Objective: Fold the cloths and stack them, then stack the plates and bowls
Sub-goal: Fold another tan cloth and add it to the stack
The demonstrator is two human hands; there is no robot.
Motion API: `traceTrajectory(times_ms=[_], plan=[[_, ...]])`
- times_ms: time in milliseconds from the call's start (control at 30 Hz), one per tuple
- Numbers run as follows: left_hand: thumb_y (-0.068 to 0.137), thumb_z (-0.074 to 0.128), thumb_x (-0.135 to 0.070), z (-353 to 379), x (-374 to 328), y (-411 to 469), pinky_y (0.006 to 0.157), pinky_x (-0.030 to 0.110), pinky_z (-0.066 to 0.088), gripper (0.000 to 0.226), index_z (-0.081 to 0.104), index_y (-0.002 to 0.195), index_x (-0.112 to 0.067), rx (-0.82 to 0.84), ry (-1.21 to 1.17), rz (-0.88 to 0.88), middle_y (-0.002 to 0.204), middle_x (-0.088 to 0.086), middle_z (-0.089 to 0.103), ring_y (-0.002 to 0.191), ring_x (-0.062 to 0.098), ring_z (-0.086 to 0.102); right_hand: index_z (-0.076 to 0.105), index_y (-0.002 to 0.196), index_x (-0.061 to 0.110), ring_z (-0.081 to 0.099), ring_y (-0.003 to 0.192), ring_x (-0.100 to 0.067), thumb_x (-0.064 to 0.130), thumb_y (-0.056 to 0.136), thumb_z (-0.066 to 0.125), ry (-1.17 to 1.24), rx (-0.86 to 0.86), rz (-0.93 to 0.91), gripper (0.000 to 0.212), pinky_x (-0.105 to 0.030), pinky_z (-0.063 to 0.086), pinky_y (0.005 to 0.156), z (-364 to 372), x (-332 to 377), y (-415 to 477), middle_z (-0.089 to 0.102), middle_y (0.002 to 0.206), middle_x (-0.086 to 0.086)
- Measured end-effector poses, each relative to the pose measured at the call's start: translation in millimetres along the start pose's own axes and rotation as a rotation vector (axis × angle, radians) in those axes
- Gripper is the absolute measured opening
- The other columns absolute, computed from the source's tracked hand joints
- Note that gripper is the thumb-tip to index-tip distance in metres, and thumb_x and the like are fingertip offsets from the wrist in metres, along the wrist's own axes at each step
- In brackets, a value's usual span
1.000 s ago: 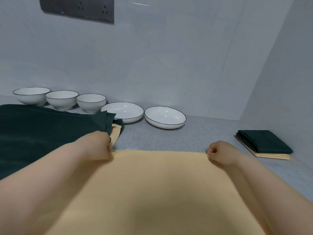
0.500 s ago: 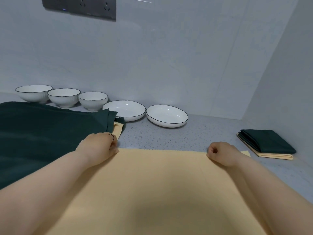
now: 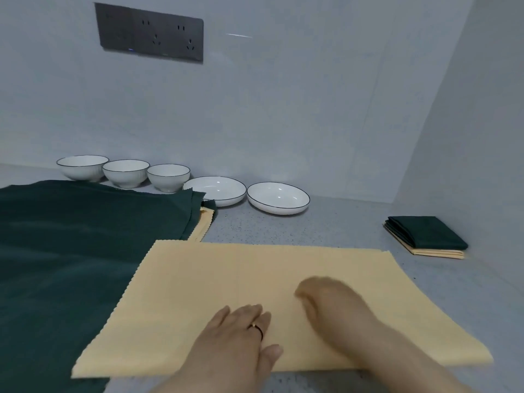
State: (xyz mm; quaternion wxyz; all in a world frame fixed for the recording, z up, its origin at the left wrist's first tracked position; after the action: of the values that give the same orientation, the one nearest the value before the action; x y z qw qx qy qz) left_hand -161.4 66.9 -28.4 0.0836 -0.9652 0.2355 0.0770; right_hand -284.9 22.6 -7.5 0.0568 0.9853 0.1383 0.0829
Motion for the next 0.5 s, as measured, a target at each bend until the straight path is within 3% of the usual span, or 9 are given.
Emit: traceTrajectory(times_ms=[67, 167, 200, 233, 267, 333, 400, 500], plan=[[0.036, -0.023, -0.072, 11.2, 0.8, -0.4, 0.115, 0.023, -0.005, 0.124, 0.007, 0.148, -0.027, -0.023, 0.025, -0.026, 0.157, -0.012, -0.005, 0.143, 0.001, -0.004, 0.052, 0.127, 0.019, 0.045, 0.124, -0.016, 0.021, 0.088, 0.024, 0.048, 0.049, -0.091, 0.048, -0.022, 0.036, 0.101, 11.3, 37.0, -26.6, 0.049, 0.135, -0.001], [0.078, -0.009, -0.055, 14.7, -2.4, -4.4, 0.115, 0.024, -0.006, 0.078, 0.005, 0.149, -0.024, -0.071, 0.032, -0.028, 0.157, -0.008, -0.005, 0.143, 0.003, -0.005, 0.059, 0.121, 0.018, 0.049, 0.123, -0.008, 0.033, 0.078, 0.019, 0.011, -0.151, -0.114, 0.061, -0.015, 0.036, 0.098, 7.0, 50.5, -43.8, 0.053, 0.133, -0.003], [0.092, 0.002, -0.046, 13.4, -4.2, -5.5, 0.115, 0.024, -0.007, 0.062, 0.004, 0.149, -0.022, -0.071, 0.032, -0.025, 0.157, -0.008, -0.005, 0.144, 0.004, -0.006, 0.051, 0.130, 0.018, 0.040, 0.131, -0.007, 0.015, 0.065, 0.027, 0.044, -0.155, -0.086, 0.069, -0.014, 0.029, 0.104, 8.3, 47.7, -45.3, 0.042, 0.143, -0.003], [0.098, 0.011, -0.040, 12.7, -4.5, -6.3, 0.115, 0.025, -0.008, 0.054, 0.003, 0.149, -0.022, -0.056, 0.014, -0.020, 0.157, -0.007, -0.006, 0.144, 0.005, -0.007, 0.037, 0.140, 0.020, 0.024, 0.139, -0.007, 0.066, 0.076, -0.009, 0.095, -0.043, -0.033, 0.091, -0.015, 0.018, 0.110, 18.3, 40.1, -47.9, 0.025, 0.153, -0.001], [0.100, 0.015, -0.036, 12.6, -4.9, -7.4, 0.115, 0.025, -0.009, 0.053, 0.002, 0.149, -0.022, -0.045, 0.003, -0.009, 0.157, -0.007, -0.007, 0.144, 0.005, -0.008, 0.023, 0.146, 0.023, 0.011, 0.143, -0.007, 0.069, 0.024, -0.033, 0.111, 0.067, 0.021, 0.142, -0.017, 0.007, 0.113, 24.4, 37.0, -50.7, 0.011, 0.156, 0.002], [0.100, 0.016, -0.036, 14.3, -2.1, -6.4, 0.115, 0.026, -0.009, 0.052, 0.001, 0.149, -0.023, -0.030, 0.020, 0.007, 0.157, -0.006, -0.008, 0.144, 0.006, -0.010, 0.009, 0.148, 0.028, -0.002, 0.144, -0.008, 0.078, 0.026, -0.035, 0.053, 0.153, 0.053, 0.139, -0.023, -0.004, 0.115, 29.7, 27.9, -54.0, -0.003, 0.157, 0.005], [0.100, 0.016, -0.037, 14.3, 1.7, -3.8, 0.115, 0.027, -0.010, 0.052, 0.001, 0.149, -0.026, -0.010, 0.020, 0.012, 0.157, -0.006, -0.008, 0.144, 0.007, -0.010, 0.002, 0.148, 0.028, -0.007, 0.144, -0.008, 0.080, 0.013, -0.039, 0.033, 0.223, 0.091, 0.151, -0.025, -0.008, 0.114, 32.8, 16.2, -55.9, -0.008, 0.157, 0.006], [0.100, 0.017, -0.040, 11.4, 7.3, 0.8, 0.115, 0.027, -0.009, 0.051, 0.003, 0.148, -0.030, 0.005, 0.037, 0.025, 0.157, -0.006, -0.008, 0.144, 0.007, -0.010, -0.001, 0.148, 0.028, -0.009, 0.144, -0.008, 0.083, 0.009, -0.037, 0.017, 0.256, 0.138, 0.153, -0.026, -0.009, 0.113, 30.1, 2.1, -58.9, -0.010, 0.156, 0.007]])
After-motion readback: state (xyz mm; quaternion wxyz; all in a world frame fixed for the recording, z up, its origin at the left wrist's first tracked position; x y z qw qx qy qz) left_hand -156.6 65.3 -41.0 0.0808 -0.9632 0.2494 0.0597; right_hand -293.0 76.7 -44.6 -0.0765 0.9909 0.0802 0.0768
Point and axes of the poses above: each hand's wrist, its own y-axis towards the middle knuckle, its own z-axis out of the palm, x = y × z, the point moved 7 cm from there along y, towards the middle knuckle
